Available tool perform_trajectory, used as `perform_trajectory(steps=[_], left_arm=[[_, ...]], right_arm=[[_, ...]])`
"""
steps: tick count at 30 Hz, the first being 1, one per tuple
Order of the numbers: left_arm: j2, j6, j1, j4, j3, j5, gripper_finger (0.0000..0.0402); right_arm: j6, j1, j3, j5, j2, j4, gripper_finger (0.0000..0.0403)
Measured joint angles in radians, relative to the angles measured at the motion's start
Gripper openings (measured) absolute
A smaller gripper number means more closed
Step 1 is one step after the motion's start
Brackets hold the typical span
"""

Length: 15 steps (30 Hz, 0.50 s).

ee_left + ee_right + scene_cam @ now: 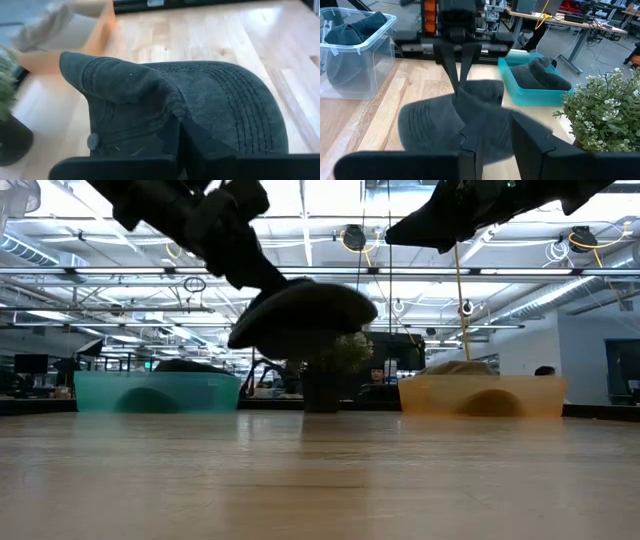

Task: Pick & Place hat
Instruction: Put the black cap into the green bin

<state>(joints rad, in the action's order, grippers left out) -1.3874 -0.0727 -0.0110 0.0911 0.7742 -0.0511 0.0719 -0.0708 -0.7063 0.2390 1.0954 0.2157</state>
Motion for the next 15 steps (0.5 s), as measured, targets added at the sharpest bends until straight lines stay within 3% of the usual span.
perform_trajectory(steps=[15], left_arm=[[0.141,-0.031,-0.064,-0.128,0.001,-0.199,0.0016]], right_arm=[[-0.007,0.000,0.000,0.000,0.000,0.002,0.0075]])
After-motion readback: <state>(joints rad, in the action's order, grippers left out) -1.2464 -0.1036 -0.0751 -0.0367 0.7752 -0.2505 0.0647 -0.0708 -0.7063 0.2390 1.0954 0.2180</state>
